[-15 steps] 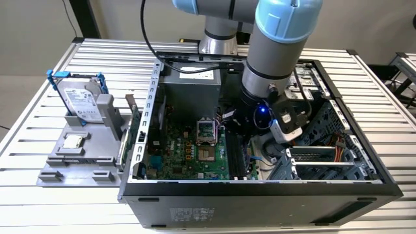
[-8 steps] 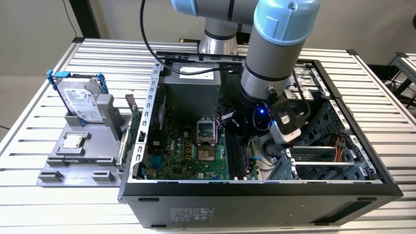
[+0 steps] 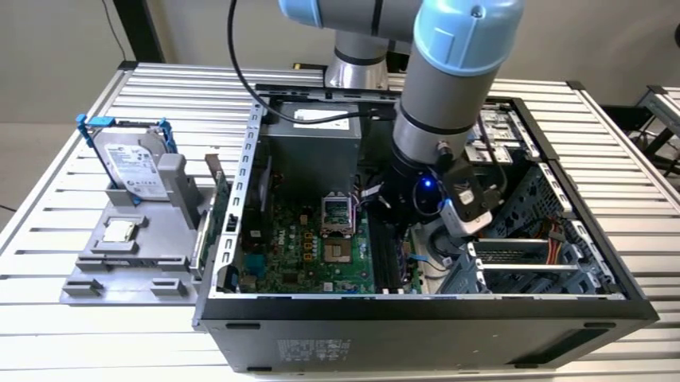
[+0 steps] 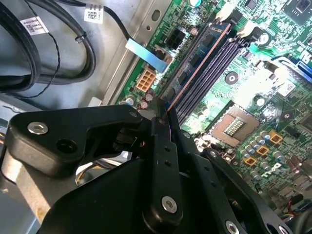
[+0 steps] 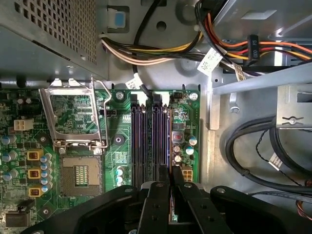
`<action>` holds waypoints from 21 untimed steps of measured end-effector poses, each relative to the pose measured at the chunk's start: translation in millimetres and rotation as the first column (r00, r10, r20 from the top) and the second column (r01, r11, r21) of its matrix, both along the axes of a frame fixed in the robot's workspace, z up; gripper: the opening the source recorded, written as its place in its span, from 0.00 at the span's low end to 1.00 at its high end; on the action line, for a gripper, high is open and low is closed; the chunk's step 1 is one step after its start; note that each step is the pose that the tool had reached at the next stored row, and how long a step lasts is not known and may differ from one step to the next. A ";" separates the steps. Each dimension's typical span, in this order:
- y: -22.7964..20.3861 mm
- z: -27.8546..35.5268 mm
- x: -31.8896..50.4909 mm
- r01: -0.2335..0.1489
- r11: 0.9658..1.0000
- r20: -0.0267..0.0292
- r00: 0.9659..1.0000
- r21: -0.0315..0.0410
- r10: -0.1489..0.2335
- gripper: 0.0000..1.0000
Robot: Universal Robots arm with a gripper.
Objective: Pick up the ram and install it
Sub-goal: 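Insert the ram into the slot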
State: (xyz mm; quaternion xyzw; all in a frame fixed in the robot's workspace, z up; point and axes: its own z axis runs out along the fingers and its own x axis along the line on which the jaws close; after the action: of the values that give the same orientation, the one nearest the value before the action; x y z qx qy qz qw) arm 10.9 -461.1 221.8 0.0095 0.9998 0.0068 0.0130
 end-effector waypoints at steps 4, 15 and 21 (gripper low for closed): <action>0.0 -1.2 -0.3 -0.004 1.000 0.000 1.000 0.000 0.004 0.00; 0.7 -3.8 -1.4 -0.009 1.000 0.000 1.000 -0.001 0.009 0.00; 0.6 -4.2 -1.5 -0.010 1.000 0.000 1.000 -0.001 0.010 0.00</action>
State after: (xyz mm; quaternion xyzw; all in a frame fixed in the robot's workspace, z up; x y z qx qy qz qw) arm 9.4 -460.4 217.6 0.0043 0.9999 0.0062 0.0130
